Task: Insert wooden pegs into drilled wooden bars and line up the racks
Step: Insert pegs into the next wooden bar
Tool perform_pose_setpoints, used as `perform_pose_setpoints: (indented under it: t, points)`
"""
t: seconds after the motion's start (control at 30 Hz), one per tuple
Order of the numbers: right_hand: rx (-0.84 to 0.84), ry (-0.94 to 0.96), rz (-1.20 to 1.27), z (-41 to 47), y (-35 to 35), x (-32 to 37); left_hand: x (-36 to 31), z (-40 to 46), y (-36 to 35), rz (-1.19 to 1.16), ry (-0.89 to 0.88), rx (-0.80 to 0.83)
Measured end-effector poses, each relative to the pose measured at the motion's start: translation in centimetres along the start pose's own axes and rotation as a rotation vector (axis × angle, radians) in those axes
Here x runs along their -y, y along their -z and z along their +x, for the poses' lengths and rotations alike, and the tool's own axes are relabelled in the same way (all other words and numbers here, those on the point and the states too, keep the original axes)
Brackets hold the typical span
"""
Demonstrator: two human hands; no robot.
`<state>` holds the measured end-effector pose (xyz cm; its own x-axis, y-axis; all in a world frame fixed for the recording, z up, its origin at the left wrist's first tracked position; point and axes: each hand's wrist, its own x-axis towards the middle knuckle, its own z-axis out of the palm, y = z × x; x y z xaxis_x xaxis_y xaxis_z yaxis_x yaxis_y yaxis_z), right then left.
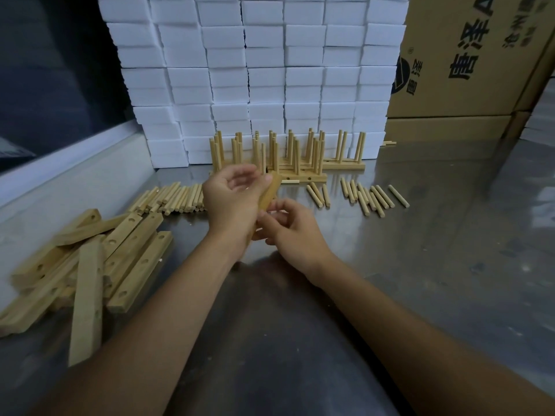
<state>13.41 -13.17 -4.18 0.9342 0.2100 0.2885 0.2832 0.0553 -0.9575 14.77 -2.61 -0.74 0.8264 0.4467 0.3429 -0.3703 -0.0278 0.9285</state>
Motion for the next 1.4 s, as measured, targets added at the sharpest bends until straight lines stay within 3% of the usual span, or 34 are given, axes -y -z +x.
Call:
perform_pose_setpoints:
  t: [0.07,0.2,0.47,0.77,1.07,1.27,1.4]
  points:
    - [-0.023,-0.003,-0.015,0.1,0.4,0.1,0.8,0.2,0.6,0.104,0.050,0.051]
    - [-0.091,0.028,-0.148,0.2,1.3,-0.2,2.0,0.2,1.3,-0.160,0.380,0.259]
    - [-0.159,-0.039,-0.190,0.0,1.8,-0.2,3.0,-0.6,0.9,-0.279,0.499,0.468]
    - [-0.105,0.035,-0.329,-0.3,1.8,-0.3,2.9,-0.5,1.4,-0.334,0.514,0.372]
    - [-0.048,-0.098,0.004,-0.3,1.7,-0.4,2.8,-0.6,1.2,-0.342,0.522,0.386]
    - [-0.143,-0.048,-0.360,0.3,2.5,-0.9,2.9,0.0,1.8,-0.414,0.542,0.229]
    - [-0.222,-0.023,-0.565,0.9,4.1,-1.1,3.1,0.9,2.9,-0.286,0.447,0.173]
